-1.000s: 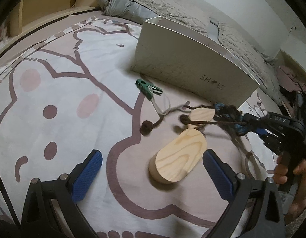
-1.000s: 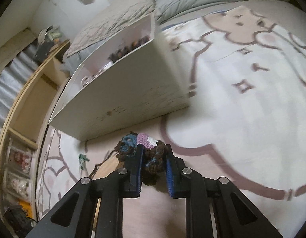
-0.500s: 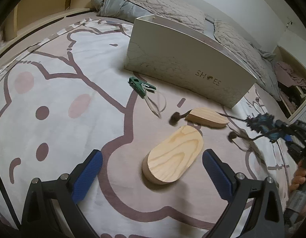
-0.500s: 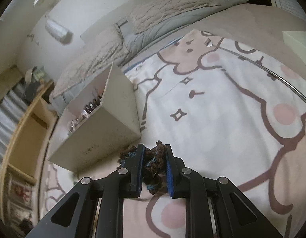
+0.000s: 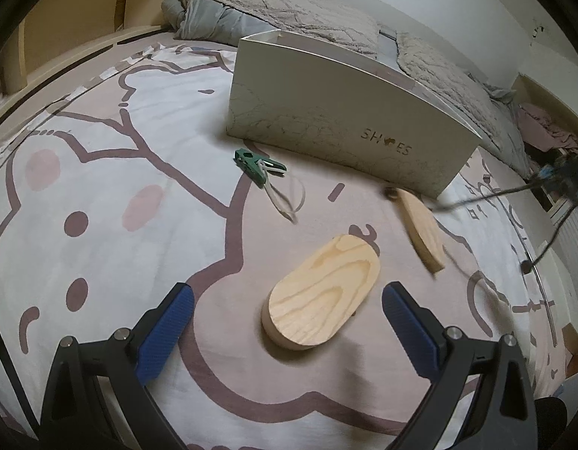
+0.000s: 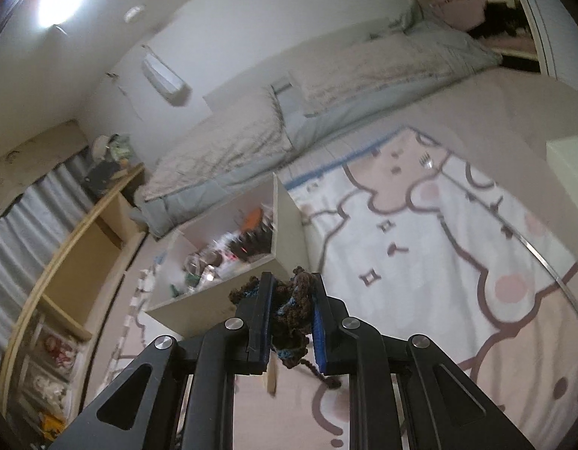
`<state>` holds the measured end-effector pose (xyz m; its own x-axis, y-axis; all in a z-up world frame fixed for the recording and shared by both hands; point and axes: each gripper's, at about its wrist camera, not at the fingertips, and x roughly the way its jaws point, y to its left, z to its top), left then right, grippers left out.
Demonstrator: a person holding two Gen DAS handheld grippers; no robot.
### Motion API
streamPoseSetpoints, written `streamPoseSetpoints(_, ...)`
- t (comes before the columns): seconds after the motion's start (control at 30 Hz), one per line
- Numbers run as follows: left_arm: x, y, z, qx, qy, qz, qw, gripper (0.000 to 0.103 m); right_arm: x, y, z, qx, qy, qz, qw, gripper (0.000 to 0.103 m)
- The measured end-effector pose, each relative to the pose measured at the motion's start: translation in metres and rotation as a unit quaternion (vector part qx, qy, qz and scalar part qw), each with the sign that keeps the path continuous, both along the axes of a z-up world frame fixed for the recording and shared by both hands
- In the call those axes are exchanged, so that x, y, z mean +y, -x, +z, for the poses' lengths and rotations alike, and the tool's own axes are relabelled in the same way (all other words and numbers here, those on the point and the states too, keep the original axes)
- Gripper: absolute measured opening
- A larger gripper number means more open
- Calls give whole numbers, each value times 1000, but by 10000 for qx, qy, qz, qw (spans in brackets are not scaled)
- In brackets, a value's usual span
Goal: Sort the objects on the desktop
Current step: 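Lift the crocheted pouch with the right gripper and swing it aside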
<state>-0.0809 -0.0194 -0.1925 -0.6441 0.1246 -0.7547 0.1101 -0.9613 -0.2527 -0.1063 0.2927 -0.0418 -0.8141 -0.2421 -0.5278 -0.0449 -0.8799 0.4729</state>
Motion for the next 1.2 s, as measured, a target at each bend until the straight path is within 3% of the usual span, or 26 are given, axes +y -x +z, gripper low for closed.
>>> streamPoseSetpoints(0.37, -4, -4, 4, 25, -172, 36, 9998, 100, -5, -29, 68, 343, -266, 210, 9988, 19)
streamPoseSetpoints(0.6, -3, -6, 6, 55, -190, -3, 9998, 100, -15, -46, 81, 310, -425, 438, 9977, 19)
streamPoseSetpoints(0.73, -3, -7, 5, 37, -166, 12, 9999, 100, -28, -37, 53, -74, -456, 595, 9972, 19)
streamPoseSetpoints(0.97, -3, -5, 1, -99, -106, 21, 9999, 100, -62, -4, -40, -1164, -500, 928, 9876, 19)
streamPoseSetpoints(1.2, 0, -3, -3, -121, 19, -51, 9999, 100, -80, 20, -104, -1763, -586, 1115, 9762, 19)
